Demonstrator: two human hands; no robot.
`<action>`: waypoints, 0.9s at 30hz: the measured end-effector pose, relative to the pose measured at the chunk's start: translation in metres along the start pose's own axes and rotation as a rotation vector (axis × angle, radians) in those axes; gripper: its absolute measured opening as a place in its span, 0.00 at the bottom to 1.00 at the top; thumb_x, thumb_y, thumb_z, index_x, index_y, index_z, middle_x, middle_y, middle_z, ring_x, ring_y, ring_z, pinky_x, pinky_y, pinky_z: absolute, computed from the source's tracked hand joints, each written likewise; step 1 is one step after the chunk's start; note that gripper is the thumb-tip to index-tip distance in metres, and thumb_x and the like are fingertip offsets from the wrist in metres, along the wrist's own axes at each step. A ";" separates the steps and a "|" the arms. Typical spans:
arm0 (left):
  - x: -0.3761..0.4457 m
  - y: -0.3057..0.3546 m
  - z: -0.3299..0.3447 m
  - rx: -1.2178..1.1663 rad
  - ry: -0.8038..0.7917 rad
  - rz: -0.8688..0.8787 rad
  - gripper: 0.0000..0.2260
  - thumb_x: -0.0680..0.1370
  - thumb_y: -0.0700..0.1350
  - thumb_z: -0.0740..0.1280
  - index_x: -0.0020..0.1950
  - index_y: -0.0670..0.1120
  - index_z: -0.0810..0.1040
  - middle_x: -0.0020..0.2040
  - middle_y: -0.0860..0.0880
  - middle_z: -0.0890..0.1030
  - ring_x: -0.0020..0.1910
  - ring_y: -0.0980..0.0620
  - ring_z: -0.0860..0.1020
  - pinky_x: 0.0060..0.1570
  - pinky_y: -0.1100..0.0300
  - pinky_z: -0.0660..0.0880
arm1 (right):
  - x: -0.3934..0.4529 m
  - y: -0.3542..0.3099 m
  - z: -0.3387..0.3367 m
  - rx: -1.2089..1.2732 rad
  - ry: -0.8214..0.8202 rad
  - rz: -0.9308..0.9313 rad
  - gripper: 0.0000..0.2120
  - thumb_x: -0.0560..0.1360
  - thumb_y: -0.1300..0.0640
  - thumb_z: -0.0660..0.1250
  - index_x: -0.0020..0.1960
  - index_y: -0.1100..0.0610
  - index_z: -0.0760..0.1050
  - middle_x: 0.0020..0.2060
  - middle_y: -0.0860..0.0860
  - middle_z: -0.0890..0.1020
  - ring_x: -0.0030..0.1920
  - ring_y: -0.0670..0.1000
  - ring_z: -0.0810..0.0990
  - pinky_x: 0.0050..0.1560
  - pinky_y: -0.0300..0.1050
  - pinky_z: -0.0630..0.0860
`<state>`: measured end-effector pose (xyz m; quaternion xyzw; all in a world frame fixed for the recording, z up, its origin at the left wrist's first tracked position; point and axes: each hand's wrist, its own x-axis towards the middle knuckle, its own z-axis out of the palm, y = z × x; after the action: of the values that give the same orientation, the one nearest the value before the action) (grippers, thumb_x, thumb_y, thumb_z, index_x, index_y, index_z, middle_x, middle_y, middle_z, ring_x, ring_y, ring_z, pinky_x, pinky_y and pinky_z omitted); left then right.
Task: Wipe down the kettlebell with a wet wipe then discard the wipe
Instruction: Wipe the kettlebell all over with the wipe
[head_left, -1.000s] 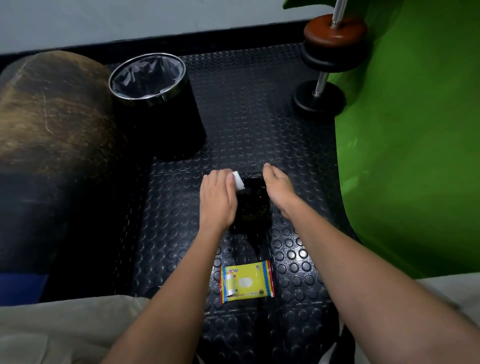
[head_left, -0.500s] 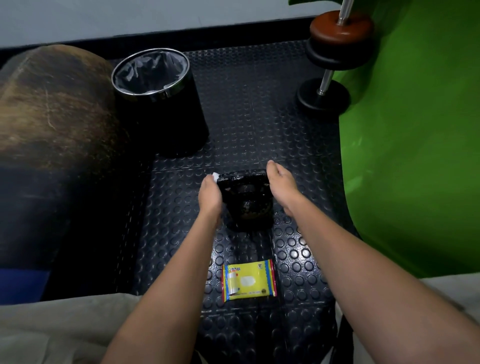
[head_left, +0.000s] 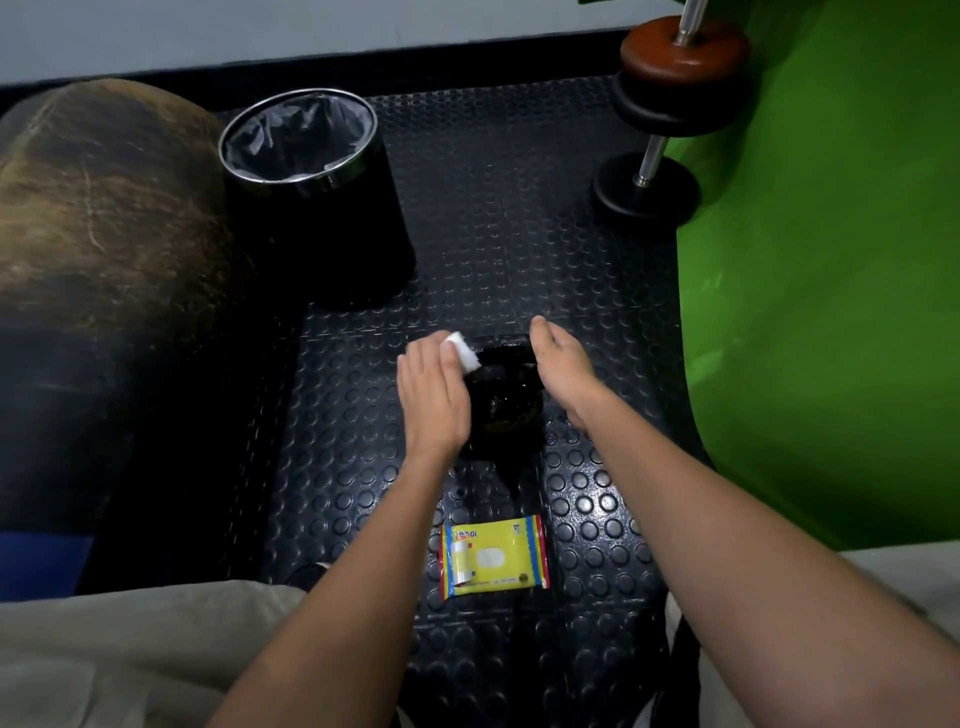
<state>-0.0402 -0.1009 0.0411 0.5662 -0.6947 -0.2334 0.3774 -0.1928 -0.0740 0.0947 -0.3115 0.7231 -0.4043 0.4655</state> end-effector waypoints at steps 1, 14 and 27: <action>-0.001 0.001 0.001 -0.085 0.027 -0.111 0.14 0.87 0.51 0.47 0.59 0.51 0.72 0.55 0.54 0.71 0.56 0.54 0.69 0.65 0.56 0.65 | 0.001 0.000 0.000 -0.003 0.001 -0.004 0.25 0.85 0.44 0.52 0.70 0.62 0.70 0.70 0.56 0.73 0.66 0.52 0.74 0.64 0.45 0.67; 0.019 0.024 -0.014 -0.826 -0.014 -1.119 0.16 0.84 0.46 0.53 0.38 0.48 0.72 0.24 0.52 0.69 0.25 0.54 0.69 0.20 0.70 0.67 | 0.002 0.002 0.001 0.009 -0.008 -0.004 0.24 0.85 0.44 0.52 0.71 0.59 0.70 0.70 0.52 0.73 0.62 0.47 0.72 0.61 0.42 0.63; -0.013 0.000 0.009 -0.081 0.053 -0.149 0.21 0.87 0.50 0.47 0.76 0.47 0.68 0.72 0.50 0.72 0.73 0.52 0.67 0.76 0.52 0.60 | 0.001 0.002 0.000 0.026 0.014 -0.005 0.24 0.84 0.44 0.52 0.70 0.59 0.71 0.69 0.52 0.74 0.63 0.50 0.74 0.63 0.44 0.67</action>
<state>-0.0459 -0.0889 0.0324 0.6065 -0.6305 -0.2737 0.3997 -0.1927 -0.0738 0.0929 -0.3041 0.7203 -0.4170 0.4635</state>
